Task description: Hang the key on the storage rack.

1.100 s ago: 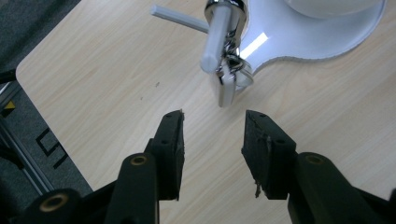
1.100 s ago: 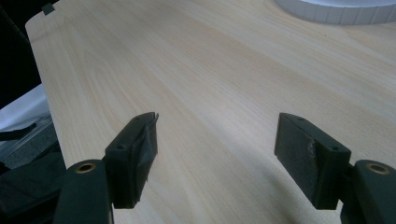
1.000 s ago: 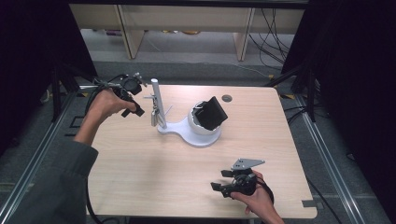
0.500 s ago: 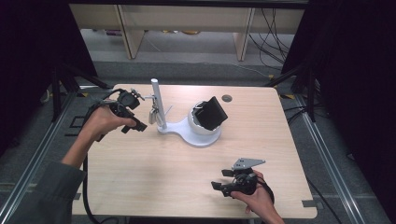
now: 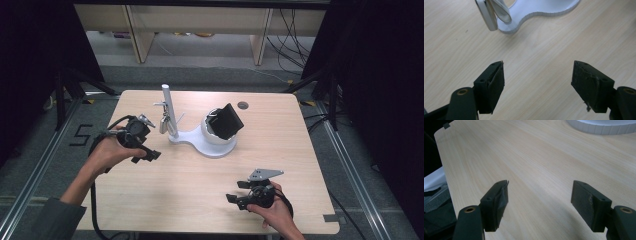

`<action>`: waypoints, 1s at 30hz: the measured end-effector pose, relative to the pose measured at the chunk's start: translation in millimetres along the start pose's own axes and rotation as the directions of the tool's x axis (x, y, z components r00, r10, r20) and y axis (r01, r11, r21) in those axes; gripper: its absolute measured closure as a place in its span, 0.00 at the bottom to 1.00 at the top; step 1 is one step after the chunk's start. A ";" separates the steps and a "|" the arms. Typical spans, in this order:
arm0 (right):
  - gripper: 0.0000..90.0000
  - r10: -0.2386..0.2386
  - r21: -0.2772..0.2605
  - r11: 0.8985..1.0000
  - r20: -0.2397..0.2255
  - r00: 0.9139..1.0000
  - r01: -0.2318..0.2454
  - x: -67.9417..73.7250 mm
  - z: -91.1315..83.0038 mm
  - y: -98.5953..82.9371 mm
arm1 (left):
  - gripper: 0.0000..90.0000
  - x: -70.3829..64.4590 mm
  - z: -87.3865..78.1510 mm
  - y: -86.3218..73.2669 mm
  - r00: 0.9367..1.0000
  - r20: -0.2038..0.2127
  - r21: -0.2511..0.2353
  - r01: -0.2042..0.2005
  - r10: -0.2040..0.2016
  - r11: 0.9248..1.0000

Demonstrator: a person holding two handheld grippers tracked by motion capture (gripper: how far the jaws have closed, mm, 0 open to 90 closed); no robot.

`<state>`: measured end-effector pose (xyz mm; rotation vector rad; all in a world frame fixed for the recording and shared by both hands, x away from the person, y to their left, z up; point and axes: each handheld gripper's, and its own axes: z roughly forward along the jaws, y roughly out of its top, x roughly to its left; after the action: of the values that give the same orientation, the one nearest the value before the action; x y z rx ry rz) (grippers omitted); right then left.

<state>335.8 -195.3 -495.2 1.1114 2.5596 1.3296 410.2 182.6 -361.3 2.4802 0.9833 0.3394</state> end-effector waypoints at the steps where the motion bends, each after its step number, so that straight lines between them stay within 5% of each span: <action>1: 0.34 -0.006 -0.002 1.000 0.000 1.000 0.006 -0.4 0.4 0.1 | 0.28 -2.2 0.6 -1.8 1.000 0.010 0.002 -0.003 0.003 1.000; 7: 0.34 -0.007 -0.004 1.000 -0.006 1.000 0.007 0.1 1.0 0.7 | 0.28 -11.3 5.7 -13.6 0.999 0.032 -0.005 -0.036 0.036 0.999; 16: 0.34 -0.017 -0.019 1.000 0.010 1.000 0.017 -0.7 1.0 1.1 | 0.26 -26.5 18.0 -37.2 0.997 0.074 -0.054 0.020 -0.016 0.998; 20: 0.34 0.021 -0.004 1.000 -0.011 1.000 -0.021 3.0 1.4 1.3 | 0.25 -32.6 25.4 -47.7 0.996 0.089 -0.081 0.008 0.000 0.997; 30: 0.33 0.007 -0.021 1.000 -0.007 1.000 -0.007 0.9 2.1 1.7 | 0.23 -47.5 30.3 -60.9 0.996 0.083 -0.105 -0.008 0.017 0.994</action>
<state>336.9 -192.6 -495.1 1.1155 2.5427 1.3605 352.1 179.3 -420.5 2.3870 0.8931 0.2807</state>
